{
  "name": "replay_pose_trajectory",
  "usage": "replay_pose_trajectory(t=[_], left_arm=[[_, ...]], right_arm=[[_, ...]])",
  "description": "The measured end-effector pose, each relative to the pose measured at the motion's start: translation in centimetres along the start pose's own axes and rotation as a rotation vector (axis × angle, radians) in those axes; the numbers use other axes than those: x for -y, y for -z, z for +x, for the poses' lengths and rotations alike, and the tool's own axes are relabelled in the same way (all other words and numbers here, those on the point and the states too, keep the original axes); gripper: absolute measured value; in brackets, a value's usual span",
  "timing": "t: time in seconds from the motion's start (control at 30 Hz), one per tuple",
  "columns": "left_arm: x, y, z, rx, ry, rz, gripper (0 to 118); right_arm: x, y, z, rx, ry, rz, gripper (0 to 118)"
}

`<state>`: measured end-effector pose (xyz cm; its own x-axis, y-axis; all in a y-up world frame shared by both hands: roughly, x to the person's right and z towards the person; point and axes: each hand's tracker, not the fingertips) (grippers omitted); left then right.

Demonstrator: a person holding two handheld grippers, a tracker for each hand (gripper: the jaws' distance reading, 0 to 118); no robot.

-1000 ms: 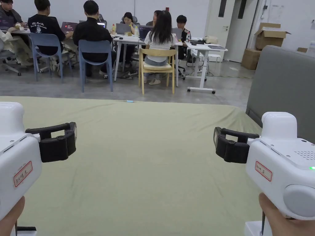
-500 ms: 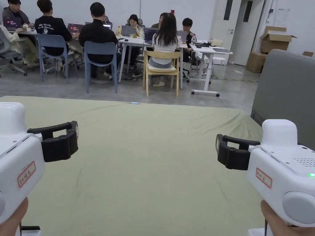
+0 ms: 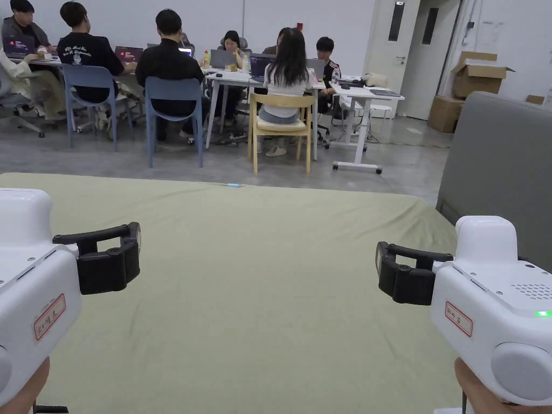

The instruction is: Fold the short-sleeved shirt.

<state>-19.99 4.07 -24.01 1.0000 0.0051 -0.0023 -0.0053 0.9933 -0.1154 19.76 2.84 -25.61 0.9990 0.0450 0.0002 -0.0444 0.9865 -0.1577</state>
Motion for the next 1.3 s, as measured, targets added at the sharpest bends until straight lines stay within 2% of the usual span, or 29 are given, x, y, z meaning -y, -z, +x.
replay_pose_trajectory(t=[1.3], left_arm=[[0.3, 0.3, 0.8, 0.028, 0.025, -0.003, 118]], right_arm=[[0.7, 0.3, -0.7, 0.014, -0.018, -0.022, 118]])
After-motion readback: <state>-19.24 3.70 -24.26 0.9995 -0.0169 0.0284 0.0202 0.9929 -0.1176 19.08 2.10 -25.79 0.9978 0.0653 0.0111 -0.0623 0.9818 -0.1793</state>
